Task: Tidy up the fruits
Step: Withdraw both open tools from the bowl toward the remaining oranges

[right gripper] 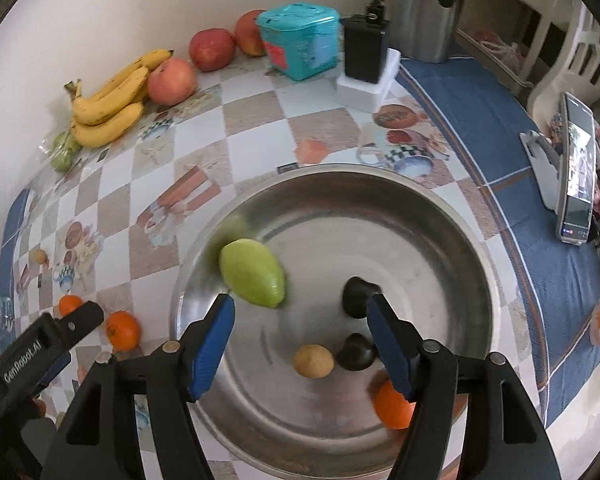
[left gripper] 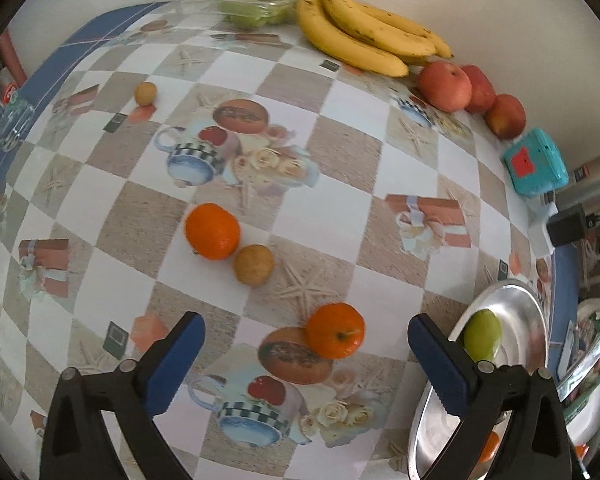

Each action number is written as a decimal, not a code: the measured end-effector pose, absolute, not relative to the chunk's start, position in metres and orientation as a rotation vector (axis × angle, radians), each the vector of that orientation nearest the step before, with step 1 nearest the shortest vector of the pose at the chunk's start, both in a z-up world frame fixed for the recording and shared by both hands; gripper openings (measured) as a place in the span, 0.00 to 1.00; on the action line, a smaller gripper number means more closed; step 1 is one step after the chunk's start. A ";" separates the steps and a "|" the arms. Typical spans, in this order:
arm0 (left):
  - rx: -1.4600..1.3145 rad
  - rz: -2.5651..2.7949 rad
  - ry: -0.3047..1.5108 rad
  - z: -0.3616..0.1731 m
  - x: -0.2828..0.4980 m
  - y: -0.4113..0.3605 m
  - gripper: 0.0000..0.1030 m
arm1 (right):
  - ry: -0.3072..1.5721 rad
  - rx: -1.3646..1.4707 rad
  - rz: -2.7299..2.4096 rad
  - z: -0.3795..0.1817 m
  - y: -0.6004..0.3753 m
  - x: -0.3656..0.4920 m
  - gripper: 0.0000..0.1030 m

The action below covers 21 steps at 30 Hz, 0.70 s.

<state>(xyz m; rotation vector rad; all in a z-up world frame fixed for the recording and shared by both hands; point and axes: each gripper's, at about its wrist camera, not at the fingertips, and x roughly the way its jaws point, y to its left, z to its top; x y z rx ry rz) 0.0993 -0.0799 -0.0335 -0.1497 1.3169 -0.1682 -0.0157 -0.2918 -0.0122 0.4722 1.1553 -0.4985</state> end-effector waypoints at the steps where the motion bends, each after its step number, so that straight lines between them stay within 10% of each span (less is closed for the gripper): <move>1: -0.159 -0.164 1.317 -0.033 0.100 -0.077 1.00 | 1.155 0.466 -0.493 -0.012 -0.289 -0.015 0.68; 4: -0.179 -0.160 1.319 -0.032 0.104 -0.070 1.00 | 1.152 0.446 -0.481 -0.010 -0.284 -0.013 0.83; 21: -0.088 -0.110 1.200 -0.012 0.116 -0.040 1.00 | 1.145 0.455 -0.439 -0.013 -0.274 -0.006 0.84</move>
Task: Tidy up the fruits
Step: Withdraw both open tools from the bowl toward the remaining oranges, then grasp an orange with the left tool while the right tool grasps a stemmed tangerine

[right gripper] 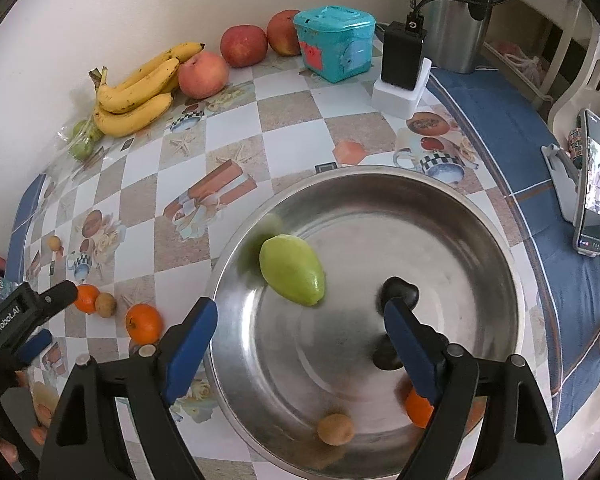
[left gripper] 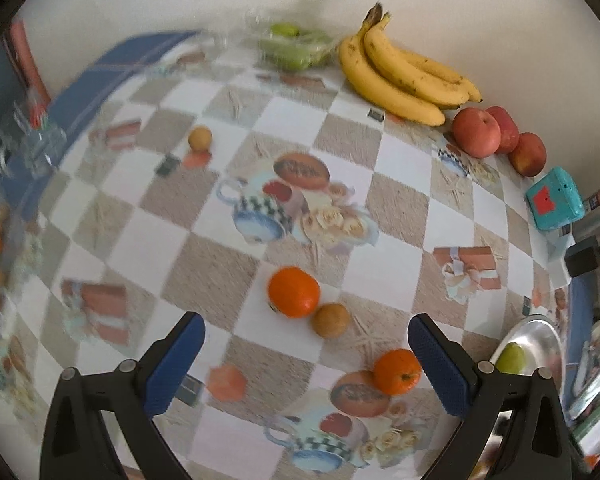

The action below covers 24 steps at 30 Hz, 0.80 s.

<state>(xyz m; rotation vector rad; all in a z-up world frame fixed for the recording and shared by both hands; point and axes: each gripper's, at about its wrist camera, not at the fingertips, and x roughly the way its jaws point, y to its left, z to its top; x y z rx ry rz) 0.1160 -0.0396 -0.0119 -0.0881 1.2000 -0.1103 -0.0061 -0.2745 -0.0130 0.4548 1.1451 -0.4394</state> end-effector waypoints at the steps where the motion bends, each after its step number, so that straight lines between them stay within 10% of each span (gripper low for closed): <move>1: -0.082 -0.116 1.192 -0.010 0.117 -0.038 1.00 | 1.150 0.453 -0.434 -0.014 -0.273 -0.005 0.84; 24: -0.087 -0.037 1.144 -0.014 0.142 0.033 1.00 | 1.094 0.360 -0.206 -0.007 -0.201 0.035 0.84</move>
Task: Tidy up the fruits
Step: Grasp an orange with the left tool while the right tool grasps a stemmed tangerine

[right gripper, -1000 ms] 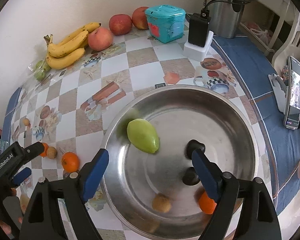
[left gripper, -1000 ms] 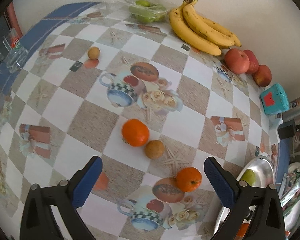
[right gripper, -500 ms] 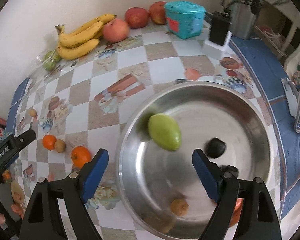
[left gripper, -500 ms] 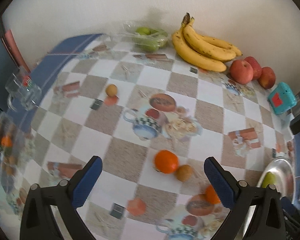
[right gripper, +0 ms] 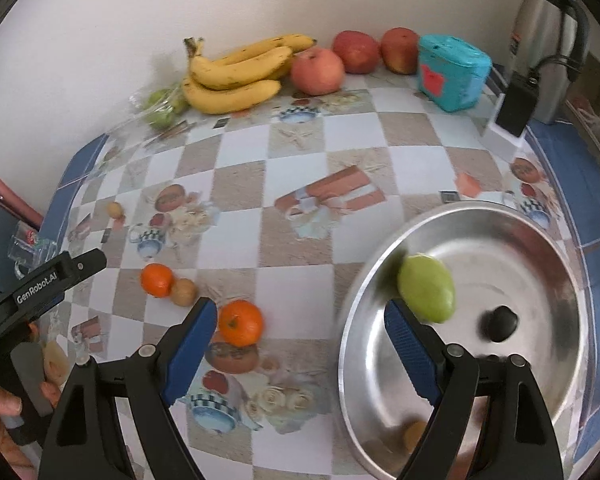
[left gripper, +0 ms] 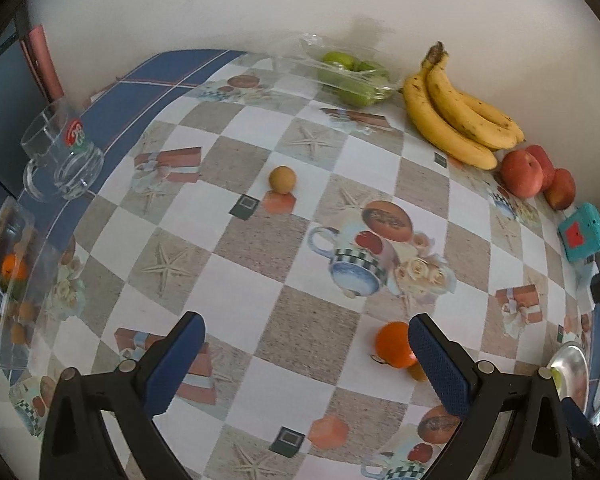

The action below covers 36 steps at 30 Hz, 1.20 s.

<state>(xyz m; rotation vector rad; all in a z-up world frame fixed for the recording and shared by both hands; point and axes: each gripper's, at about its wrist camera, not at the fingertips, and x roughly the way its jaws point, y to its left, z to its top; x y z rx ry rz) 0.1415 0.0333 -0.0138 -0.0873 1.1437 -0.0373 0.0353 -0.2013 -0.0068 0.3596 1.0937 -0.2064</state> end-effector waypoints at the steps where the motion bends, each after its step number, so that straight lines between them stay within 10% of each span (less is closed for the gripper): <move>1: -0.091 -0.032 1.146 -0.015 0.143 0.036 1.00 | 1.096 0.357 -0.196 -0.008 -0.198 0.037 0.84; 36: -0.111 -0.191 1.303 -0.064 0.152 0.002 1.00 | 1.257 0.238 -0.115 -0.073 -0.150 0.068 0.84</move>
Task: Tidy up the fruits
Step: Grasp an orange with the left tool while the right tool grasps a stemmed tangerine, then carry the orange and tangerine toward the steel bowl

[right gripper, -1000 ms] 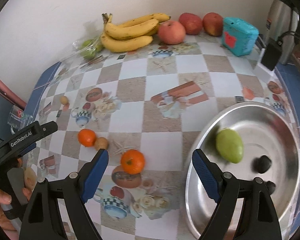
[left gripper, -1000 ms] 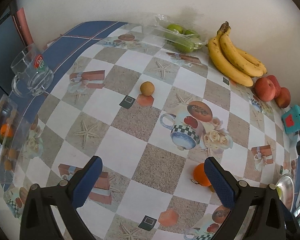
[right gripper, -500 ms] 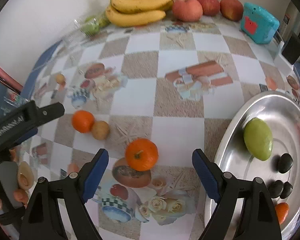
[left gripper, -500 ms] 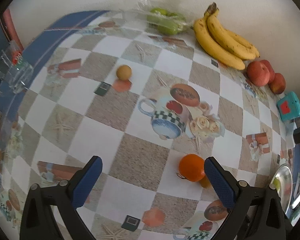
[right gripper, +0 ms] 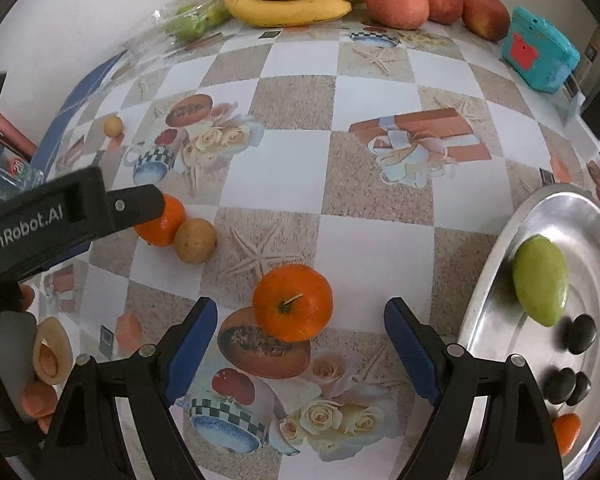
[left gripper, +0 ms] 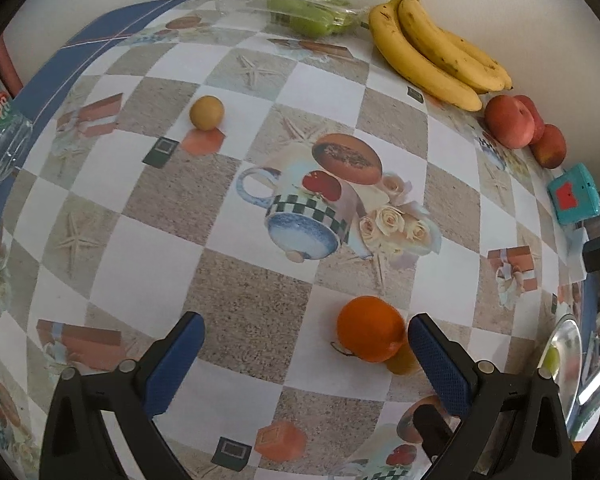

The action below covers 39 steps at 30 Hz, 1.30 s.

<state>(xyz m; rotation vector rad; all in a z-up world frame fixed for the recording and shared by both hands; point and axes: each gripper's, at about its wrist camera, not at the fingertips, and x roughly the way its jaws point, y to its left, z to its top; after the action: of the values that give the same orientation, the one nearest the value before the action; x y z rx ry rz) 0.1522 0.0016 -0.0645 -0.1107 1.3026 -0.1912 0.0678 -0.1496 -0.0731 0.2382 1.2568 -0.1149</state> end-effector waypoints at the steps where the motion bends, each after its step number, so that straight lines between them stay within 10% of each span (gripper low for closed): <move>1: -0.111 -0.196 1.302 -0.064 0.152 0.001 0.99 | 1.255 0.238 -0.112 -0.073 -0.149 0.069 0.83; 19: -0.140 -0.323 1.309 -0.064 0.153 -0.017 0.38 | 1.225 0.244 -0.091 -0.068 -0.148 0.071 0.38; 39: -0.192 -0.298 1.267 -0.039 0.147 -0.007 0.38 | 1.208 0.319 -0.093 -0.051 -0.158 0.063 0.37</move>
<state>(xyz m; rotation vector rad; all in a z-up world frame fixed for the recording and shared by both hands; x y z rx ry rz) 0.1466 -0.0067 -0.0388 -0.1923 1.2671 -0.2980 0.0630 -0.1577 -0.0515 0.3189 1.2082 -0.0934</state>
